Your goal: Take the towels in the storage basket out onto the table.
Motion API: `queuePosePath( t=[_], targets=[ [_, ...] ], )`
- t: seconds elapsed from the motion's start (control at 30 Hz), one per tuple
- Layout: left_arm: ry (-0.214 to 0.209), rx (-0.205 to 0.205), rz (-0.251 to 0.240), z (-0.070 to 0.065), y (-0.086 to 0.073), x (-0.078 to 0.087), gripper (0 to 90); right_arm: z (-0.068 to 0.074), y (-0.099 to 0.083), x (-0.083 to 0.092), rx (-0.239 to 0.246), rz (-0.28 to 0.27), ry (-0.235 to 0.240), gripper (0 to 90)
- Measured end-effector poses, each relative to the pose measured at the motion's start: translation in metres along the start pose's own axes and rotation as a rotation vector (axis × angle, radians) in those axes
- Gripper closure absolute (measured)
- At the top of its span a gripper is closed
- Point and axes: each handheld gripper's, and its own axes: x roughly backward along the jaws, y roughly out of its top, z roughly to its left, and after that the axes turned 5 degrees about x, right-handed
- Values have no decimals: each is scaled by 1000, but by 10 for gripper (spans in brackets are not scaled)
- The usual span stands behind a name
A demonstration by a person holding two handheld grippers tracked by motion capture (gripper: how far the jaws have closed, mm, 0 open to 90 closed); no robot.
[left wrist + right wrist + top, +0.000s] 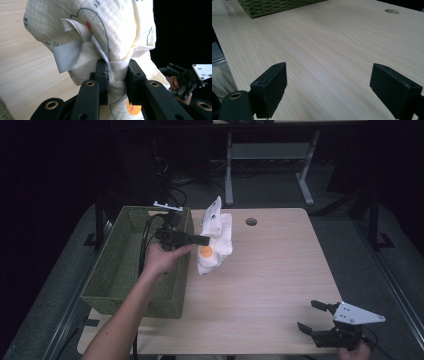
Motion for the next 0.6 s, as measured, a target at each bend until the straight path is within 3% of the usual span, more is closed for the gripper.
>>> queuePosePath(
  t=[0.6],
  targets=[
    [-3, -21, 40, -11, 3, -44, 744, -1, 0, -2, -6, -6, -1, 138]
  ],
)
